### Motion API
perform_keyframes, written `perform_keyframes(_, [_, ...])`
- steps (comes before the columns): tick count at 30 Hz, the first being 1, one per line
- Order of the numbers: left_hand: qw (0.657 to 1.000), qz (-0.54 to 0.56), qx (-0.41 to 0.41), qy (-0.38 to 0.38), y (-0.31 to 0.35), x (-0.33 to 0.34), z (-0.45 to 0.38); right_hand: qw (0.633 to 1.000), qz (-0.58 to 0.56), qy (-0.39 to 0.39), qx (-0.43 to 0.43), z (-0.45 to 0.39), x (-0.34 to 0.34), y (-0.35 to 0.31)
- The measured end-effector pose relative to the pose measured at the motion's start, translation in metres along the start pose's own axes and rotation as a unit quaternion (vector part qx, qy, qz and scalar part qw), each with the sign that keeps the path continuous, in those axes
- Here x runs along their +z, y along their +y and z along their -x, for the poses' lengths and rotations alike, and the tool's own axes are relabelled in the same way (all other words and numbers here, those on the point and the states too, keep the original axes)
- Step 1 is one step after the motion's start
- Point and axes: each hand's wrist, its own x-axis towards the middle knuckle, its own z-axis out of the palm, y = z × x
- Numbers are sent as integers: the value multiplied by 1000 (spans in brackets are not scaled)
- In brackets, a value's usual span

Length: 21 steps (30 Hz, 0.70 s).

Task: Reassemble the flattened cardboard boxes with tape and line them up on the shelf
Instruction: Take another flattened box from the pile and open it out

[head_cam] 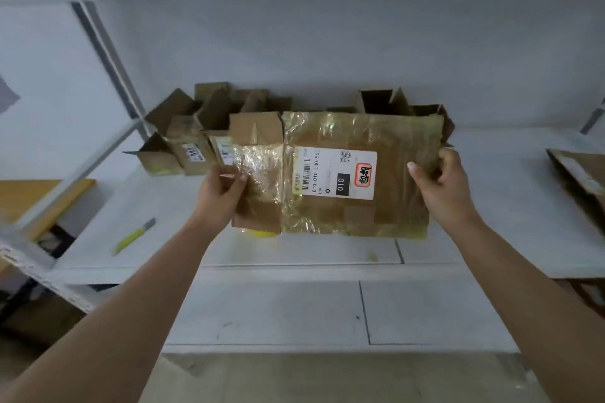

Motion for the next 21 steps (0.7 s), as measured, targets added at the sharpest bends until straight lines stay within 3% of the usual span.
perform_keyframes(3, [1000,12,-3,6,-8,-50,2,999,-40,-23,-7,12,30,-17])
perform_keyframes(8, [997,58,-42,28,-18,-97,-8,998,9,-60,-12,13,59,-34])
perform_keyframes(14, [986,146,-73,44,-16,-118,-40,956,-245,-65,150,-18,93,-59])
perform_keyframes(18, [963,248,-90,54,-11,-137,-65,952,-272,-60,127,-42,131,-75])
perform_keyframes(21, [943,297,-97,118,-15,-154,-87,948,-283,-57,136,-53,171,-89])
